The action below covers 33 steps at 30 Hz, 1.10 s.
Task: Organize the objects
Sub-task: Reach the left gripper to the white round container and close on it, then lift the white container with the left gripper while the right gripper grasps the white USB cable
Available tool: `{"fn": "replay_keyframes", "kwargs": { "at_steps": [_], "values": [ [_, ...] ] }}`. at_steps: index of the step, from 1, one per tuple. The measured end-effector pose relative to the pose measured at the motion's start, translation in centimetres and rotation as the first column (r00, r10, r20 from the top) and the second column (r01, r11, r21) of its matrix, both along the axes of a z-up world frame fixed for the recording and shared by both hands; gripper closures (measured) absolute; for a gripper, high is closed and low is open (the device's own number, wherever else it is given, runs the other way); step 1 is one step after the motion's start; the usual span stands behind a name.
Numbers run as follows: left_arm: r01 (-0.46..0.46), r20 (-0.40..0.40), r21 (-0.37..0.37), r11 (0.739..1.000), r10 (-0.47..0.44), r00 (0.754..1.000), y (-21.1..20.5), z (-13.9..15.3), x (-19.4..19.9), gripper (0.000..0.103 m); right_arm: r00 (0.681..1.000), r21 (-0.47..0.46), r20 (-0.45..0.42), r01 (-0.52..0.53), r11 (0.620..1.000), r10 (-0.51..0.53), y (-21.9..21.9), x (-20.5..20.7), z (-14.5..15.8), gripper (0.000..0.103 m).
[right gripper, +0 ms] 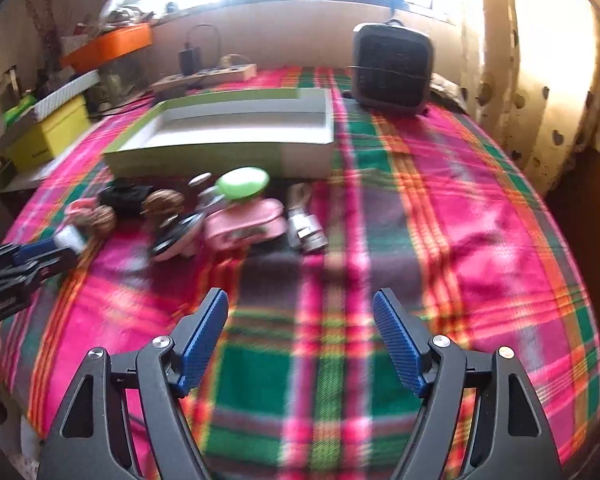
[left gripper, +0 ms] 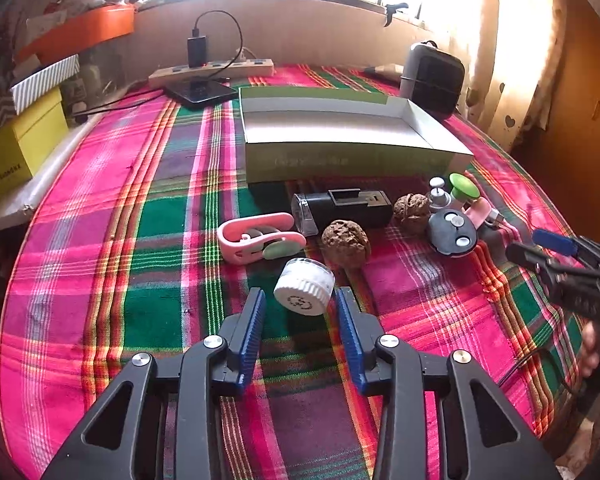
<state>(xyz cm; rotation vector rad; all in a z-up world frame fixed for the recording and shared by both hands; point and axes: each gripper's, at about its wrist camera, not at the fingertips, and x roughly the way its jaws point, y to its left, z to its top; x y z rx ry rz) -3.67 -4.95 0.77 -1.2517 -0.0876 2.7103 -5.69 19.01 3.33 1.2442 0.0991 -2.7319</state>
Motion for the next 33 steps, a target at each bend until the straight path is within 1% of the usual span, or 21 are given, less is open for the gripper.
{"fn": "replay_keyframes", "kwargs": {
  "at_steps": [1, 3, 5, 8, 10, 15, 18, 21, 23, 25, 27, 29, 33],
  "values": [
    [-0.001, -0.002, -0.002, 1.0, 0.001, 1.0, 0.0, 0.0, -0.1, 0.072, 1.0, -0.007, 0.008, 0.0, 1.0, 0.0, 0.3, -0.5, 0.0, 0.037],
    [0.0, -0.004, -0.004, 1.0, 0.0, 1.0, -0.1, 0.0, -0.3, 0.073, 1.0, -0.015, 0.02, -0.006, 1.0, 0.006, 0.6, -1.3, 0.0, 0.043],
    [0.0, -0.005, -0.005, 1.0, 0.0, 1.0, -0.1, 0.0, -0.5, 0.073, 1.0, -0.005, 0.026, -0.012, 1.0, 0.012, 0.6, -2.0, -0.1, 0.044],
    [-0.004, -0.008, -0.005, 1.0, 0.004, 1.0, -0.2, -0.1, -0.7, 0.073, 0.999, -0.019, 0.036, -0.023, 1.0, 0.023, 0.8, -3.1, -0.1, 0.048],
    [-0.003, -0.011, -0.01, 1.0, 0.003, 1.0, -0.3, -0.1, -0.9, 0.073, 0.999, -0.013, 0.045, -0.029, 1.0, 0.029, 0.7, -3.9, -0.3, 0.052],
    [0.0, -0.013, -0.009, 1.0, 0.0, 1.0, -0.3, -0.1, -1.3, 0.073, 0.996, 0.002, 0.063, -0.062, 0.998, 0.062, 0.0, -4.7, -0.6, 0.056],
    [0.005, -0.012, 0.0, 1.0, -0.005, 1.0, -0.4, 0.0, -1.5, 0.073, 0.996, 0.002, 0.061, -0.068, 0.998, 0.068, -0.1, -5.1, -0.6, 0.057],
    [0.011, -0.013, 0.0, 1.0, -0.011, 1.0, -0.4, -0.1, -1.6, 0.075, 0.996, 0.008, 0.056, -0.073, 0.997, 0.072, -0.3, -5.3, -0.6, 0.06],
    [0.008, -0.011, 0.008, 1.0, -0.008, 1.0, -0.4, -0.1, -1.6, 0.078, 0.995, 0.006, 0.056, -0.08, 0.997, 0.079, -0.4, -5.3, -0.6, 0.066],
    [0.01, -0.01, 0.016, 1.0, -0.01, 1.0, -0.4, -0.1, -1.7, 0.078, 0.995, 0.008, 0.056, -0.088, 0.996, 0.087, -0.5, -5.4, -0.5, 0.076],
    [0.014, -0.01, 0.017, 1.0, -0.014, 1.0, -0.4, -0.1, -1.7, 0.078, 0.994, 0.007, 0.056, -0.095, 0.995, 0.095, -0.7, -5.4, -0.5, 0.08],
    [0.016, -0.01, 0.017, 1.0, -0.016, 1.0, -0.4, -0.1, -1.7, 0.078, 0.994, 0.003, 0.055, -0.096, 0.995, 0.095, -0.7, -5.4, -0.5, 0.082],
    [0.019, -0.01, 0.014, 1.0, -0.019, 1.0, -0.4, -0.1, -1.7, 0.078, 0.994, -0.009, 0.055, -0.097, 0.995, 0.097, -0.6, -5.3, -0.5, 0.082]
  ]
}}
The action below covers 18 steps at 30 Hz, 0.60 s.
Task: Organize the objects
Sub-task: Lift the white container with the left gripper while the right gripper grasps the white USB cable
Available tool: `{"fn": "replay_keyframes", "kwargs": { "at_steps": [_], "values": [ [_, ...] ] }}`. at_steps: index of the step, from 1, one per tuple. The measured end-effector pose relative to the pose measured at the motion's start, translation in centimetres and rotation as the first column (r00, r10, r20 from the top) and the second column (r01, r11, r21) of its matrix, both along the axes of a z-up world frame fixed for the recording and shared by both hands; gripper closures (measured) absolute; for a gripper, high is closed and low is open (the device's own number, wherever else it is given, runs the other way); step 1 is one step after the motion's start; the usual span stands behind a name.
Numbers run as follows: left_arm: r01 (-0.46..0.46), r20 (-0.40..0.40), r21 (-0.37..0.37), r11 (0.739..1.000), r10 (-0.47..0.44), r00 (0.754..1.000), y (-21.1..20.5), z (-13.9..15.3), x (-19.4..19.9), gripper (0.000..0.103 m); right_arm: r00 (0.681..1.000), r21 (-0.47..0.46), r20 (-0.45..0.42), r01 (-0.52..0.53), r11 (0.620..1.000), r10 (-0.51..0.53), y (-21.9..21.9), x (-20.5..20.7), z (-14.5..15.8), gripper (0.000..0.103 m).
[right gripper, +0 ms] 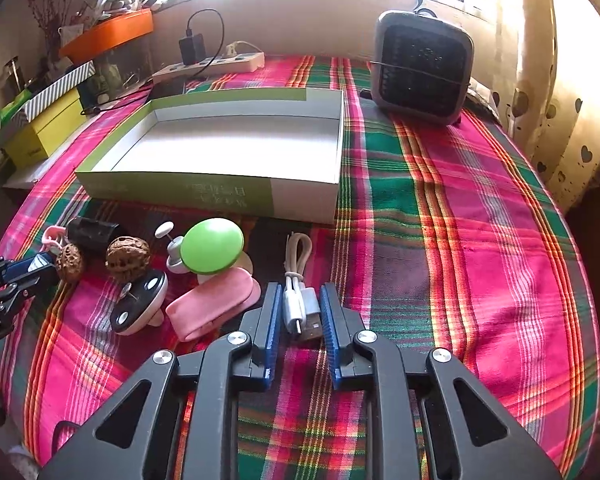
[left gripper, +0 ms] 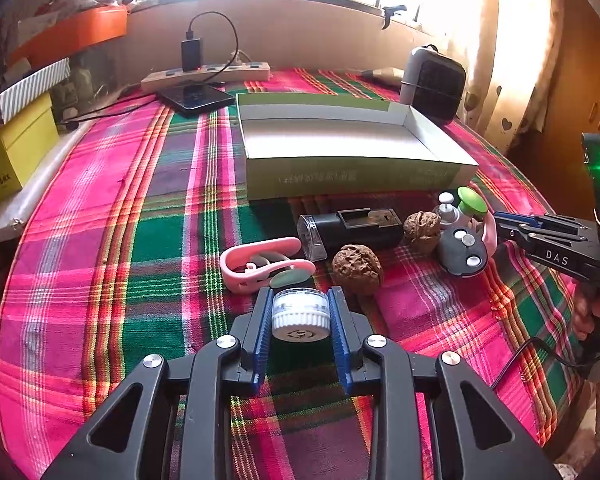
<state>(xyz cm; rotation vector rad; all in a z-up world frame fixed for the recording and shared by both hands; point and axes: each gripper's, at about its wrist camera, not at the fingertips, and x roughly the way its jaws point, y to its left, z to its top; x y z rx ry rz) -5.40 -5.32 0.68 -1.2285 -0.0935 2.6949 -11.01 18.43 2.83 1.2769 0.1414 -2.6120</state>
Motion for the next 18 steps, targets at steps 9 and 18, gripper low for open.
{"fn": "replay_keyframes", "kwargs": {
  "at_steps": [9, 18],
  "values": [
    [0.016, -0.013, 0.0, 1.0, -0.016, 1.0, 0.4, 0.9, 0.1, 0.078, 0.999, -0.036, -0.012, 0.029, 0.999, -0.03, 0.6, 0.2, 0.4, 0.083],
    [0.04, -0.046, 0.019, 0.999, -0.039, 0.998, 0.8, 3.5, -0.9, 0.078, 0.998, -0.077, -0.056, 0.026, 0.997, -0.031, 0.8, 0.7, 2.6, 0.083]
  ]
}}
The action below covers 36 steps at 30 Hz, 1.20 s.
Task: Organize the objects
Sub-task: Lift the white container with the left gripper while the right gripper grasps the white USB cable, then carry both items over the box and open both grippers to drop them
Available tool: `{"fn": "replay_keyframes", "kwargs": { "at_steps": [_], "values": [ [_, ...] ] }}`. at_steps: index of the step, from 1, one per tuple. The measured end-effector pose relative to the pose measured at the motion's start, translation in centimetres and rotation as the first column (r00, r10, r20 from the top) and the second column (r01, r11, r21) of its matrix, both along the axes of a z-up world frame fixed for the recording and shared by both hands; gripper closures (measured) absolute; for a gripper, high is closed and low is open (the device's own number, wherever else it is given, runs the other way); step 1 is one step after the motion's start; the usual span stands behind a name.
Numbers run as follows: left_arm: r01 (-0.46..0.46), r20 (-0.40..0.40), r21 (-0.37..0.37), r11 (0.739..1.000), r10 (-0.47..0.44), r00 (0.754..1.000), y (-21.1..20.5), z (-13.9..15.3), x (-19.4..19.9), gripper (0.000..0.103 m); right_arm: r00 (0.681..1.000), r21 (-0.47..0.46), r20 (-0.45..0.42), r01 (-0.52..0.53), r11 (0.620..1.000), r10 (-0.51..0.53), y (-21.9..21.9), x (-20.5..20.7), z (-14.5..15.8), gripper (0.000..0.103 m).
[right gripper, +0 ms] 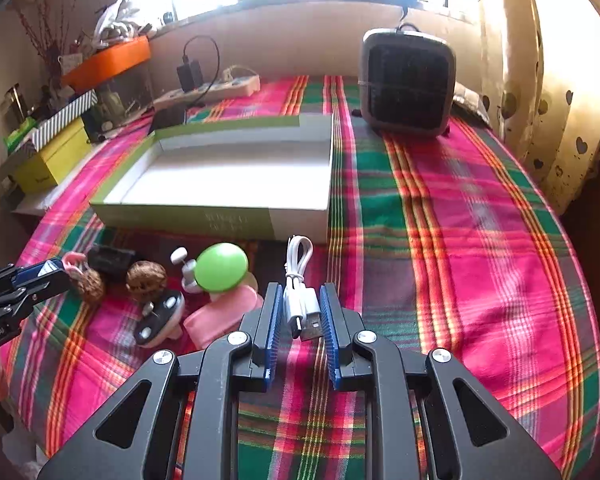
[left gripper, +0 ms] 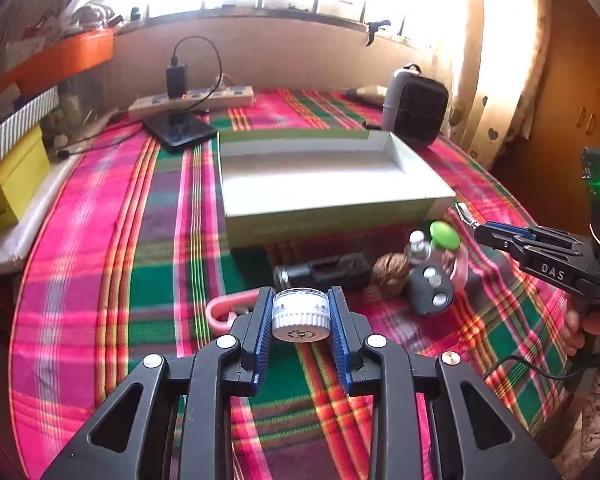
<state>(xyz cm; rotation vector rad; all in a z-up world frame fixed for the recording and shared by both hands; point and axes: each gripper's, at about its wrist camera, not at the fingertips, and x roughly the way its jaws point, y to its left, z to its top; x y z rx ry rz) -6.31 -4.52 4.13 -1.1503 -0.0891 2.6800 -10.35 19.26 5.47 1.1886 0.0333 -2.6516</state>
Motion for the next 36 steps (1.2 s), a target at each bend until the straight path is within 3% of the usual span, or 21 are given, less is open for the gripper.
{"fn": "replay_keyframes", "kwargs": {
  "at_steps": [10, 16, 28, 36],
  "values": [
    [0.026, -0.023, 0.007, 1.0, -0.026, 0.999, 0.4, 2.0, -4.6, 0.078, 0.997, -0.029, -0.048, -0.063, 0.998, 0.062, -1.6, -1.8, 3.6, 0.083],
    [0.031, -0.02, 0.015, 0.999, -0.031, 0.999, 0.2, 2.7, -7.9, 0.078, 0.995, -0.059, -0.021, -0.095, 0.994, 0.094, -3.3, -4.3, 4.3, 0.083],
    [0.016, 0.09, -0.011, 1.0, -0.015, 0.996, 0.2, 0.2, -15.0, 0.078, 0.985, 0.008, 0.086, -0.148, 0.989, 0.147, -7.9, -9.4, 2.4, 0.082],
    [0.029, 0.129, -0.024, 0.999, -0.026, 0.991, 0.4, -0.8, -17.2, 0.078, 0.975, 0.029, 0.158, -0.162, 0.986, 0.156, -9.6, -12.2, 0.8, 0.083]
  ]
}}
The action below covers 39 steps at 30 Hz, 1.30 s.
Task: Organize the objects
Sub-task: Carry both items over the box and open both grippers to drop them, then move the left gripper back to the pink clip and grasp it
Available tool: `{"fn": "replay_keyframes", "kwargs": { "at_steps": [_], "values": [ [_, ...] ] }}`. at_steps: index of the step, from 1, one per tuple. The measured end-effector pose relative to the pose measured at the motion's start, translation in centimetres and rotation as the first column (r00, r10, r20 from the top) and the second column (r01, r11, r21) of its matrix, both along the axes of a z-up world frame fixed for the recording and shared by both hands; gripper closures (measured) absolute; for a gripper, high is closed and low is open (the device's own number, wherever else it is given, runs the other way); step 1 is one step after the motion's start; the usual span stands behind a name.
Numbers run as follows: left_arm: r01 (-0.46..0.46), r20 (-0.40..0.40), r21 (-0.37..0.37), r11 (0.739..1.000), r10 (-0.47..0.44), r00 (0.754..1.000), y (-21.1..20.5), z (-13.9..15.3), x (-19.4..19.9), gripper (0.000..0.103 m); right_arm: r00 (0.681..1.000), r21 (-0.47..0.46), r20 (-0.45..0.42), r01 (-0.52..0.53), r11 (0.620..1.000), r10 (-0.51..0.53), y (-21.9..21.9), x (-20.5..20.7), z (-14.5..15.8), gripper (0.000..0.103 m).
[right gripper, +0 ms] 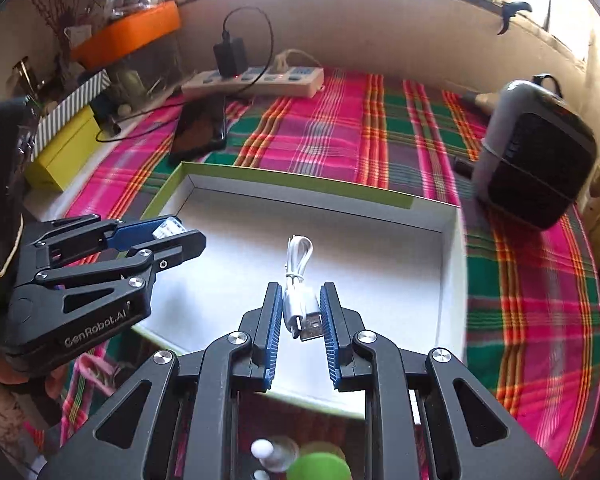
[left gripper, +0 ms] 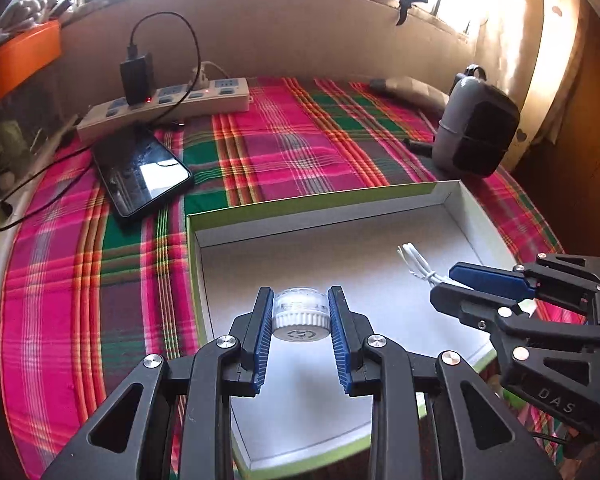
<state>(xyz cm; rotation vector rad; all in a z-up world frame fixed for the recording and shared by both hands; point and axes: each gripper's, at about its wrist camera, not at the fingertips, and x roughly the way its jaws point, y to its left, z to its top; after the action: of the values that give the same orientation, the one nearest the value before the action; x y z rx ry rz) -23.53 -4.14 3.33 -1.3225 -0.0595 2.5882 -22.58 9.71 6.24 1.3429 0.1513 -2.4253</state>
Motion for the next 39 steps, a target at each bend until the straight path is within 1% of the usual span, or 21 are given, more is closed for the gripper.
{"fn": "replay_keyframes", "kwargs": {
  "at_steps": [8, 11, 19, 23, 26, 27, 29, 31, 32, 39],
  "values": [
    [-0.005, 0.031, -0.008, 1.0, 0.006, 0.999, 0.0, -0.7, -1.4, 0.078, 0.999, 0.012, 0.038, 0.023, 1.0, -0.024, -0.5, -1.8, -1.2, 0.083],
    [0.004, 0.025, -0.023, 1.0, -0.003, 1.0, 0.2, -0.9, -1.5, 0.078, 0.999, 0.015, 0.036, 0.028, 0.999, -0.028, -0.6, -2.0, -1.4, 0.083],
    [-0.006, 0.029, -0.039, 0.999, 0.007, 1.0, 0.3, -1.2, -1.9, 0.078, 0.999, 0.036, 0.043, 0.025, 0.999, -0.027, -0.9, -2.2, -1.9, 0.082],
    [-0.007, 0.027, -0.044, 0.999, 0.008, 1.0, 0.5, -1.2, -1.9, 0.077, 0.998, 0.016, 0.057, 0.023, 1.0, -0.024, -0.7, -2.4, -2.1, 0.082],
    [-0.02, 0.024, -0.041, 0.999, 0.021, 0.999, 0.3, -1.2, -1.9, 0.077, 0.999, 0.004, 0.041, 0.018, 1.0, -0.018, -0.7, -2.2, -1.9, 0.082],
    [-0.024, 0.024, -0.038, 0.999, 0.025, 0.999, 0.2, -1.1, -1.9, 0.077, 0.999, 0.003, 0.033, 0.017, 1.0, -0.017, -0.7, -2.1, -1.8, 0.081],
    [-0.026, 0.028, -0.032, 0.999, 0.027, 0.999, 0.1, -1.0, -1.8, 0.077, 1.0, 0.008, 0.018, 0.025, 1.0, -0.026, -0.7, -1.9, -1.6, 0.072],
    [-0.026, 0.017, -0.04, 0.999, 0.027, 0.999, 0.1, -0.7, -1.4, 0.076, 0.999, 0.006, 0.009, 0.038, 0.999, -0.038, -0.5, -1.7, -1.4, 0.054],
    [-0.026, 0.015, -0.04, 0.999, 0.027, 1.0, 0.1, -0.6, -1.2, 0.076, 0.999, 0.001, 0.006, 0.043, 0.999, -0.043, -0.3, -1.6, -1.3, 0.053],
    [-0.035, -0.012, -0.024, 0.999, 0.034, 0.999, -0.2, 0.8, 0.6, 0.071, 0.998, -0.028, -0.02, 0.062, 0.998, -0.062, 0.1, -0.3, 0.0, 0.052]
  ]
}}
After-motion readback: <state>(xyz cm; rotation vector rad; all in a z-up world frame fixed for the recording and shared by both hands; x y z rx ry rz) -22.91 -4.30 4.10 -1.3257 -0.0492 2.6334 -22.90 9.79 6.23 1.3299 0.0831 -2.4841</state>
